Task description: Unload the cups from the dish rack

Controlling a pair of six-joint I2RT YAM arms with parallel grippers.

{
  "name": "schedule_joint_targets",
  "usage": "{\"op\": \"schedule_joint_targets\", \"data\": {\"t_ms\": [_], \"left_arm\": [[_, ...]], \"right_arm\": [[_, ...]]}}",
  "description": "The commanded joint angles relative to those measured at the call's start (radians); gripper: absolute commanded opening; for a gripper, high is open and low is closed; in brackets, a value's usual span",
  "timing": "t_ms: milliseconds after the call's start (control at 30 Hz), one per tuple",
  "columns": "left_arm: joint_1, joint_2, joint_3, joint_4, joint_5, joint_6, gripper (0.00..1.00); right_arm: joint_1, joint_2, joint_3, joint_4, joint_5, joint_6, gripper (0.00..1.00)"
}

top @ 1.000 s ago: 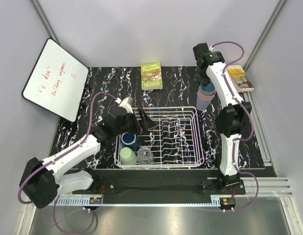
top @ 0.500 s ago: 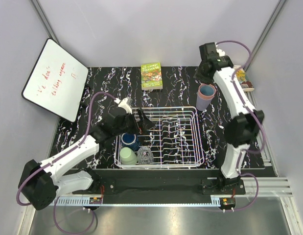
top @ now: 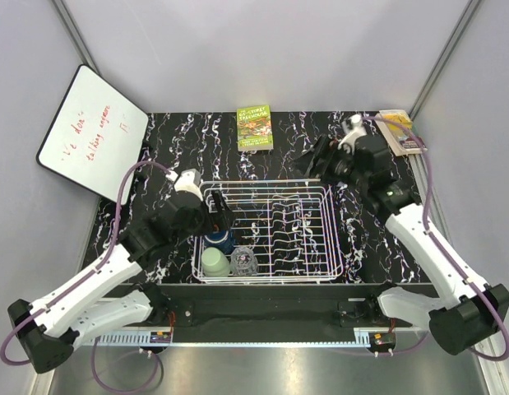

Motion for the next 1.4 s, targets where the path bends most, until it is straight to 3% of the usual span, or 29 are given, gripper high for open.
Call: {"op": "schedule_joint_targets", "data": {"t_ms": [0,233,400,833,967,1000,1133,1300,1333,1367], "left_arm": [[-0.111,-0.02,0.003,-0.144,-0.134,-0.088,0.99],[-0.307,0.025,0.066,-0.394,-0.329,-0.287,0.98],[-0.412,0.035,0.074,-0.537,-0.373,-0.441,0.98],[-0.456,0.143,-0.01,-0.468,-0.372,-0.489,0.98],[-0.457,0.163,-0.024,-0.428,-0.352,-0.484,0.93],[-0.456,0.167,-0.026,-0.426,-0.349,-0.482,0.84],[-0.456,0.172,-0.03,-0.42,-0.34,-0.475,0.65],[-0.456,0.178,-0.032,-0.42,-0.33,-0.475,0.31],[-0.457,0.177,-0.032,-0.42,-0.33,-0.473,0.14],[-0.456,0.174,-0.03,-0.422,-0.33,-0.469,0.06]], "right_arm": [[0.113,-0.052,-0.086,0.094,-0.038,0.035,0.87],[0.185,-0.149,-0.186,0.136,-0.008,0.079,0.87],[0.205,-0.184,-0.212,0.136,-0.013,0.085,0.86],[0.207,-0.227,-0.247,0.137,-0.013,0.078,0.86],[0.208,-0.239,-0.27,0.136,-0.008,0.079,0.86],[0.208,-0.242,-0.273,0.136,-0.007,0.081,0.86],[0.208,-0.245,-0.281,0.136,-0.008,0.082,0.78],[0.207,-0.247,-0.279,0.136,-0.007,0.082,0.77],[0.207,-0.247,-0.279,0.136,-0.008,0.082,0.77],[0.21,-0.247,-0.279,0.134,-0.007,0.082,0.77]]}}
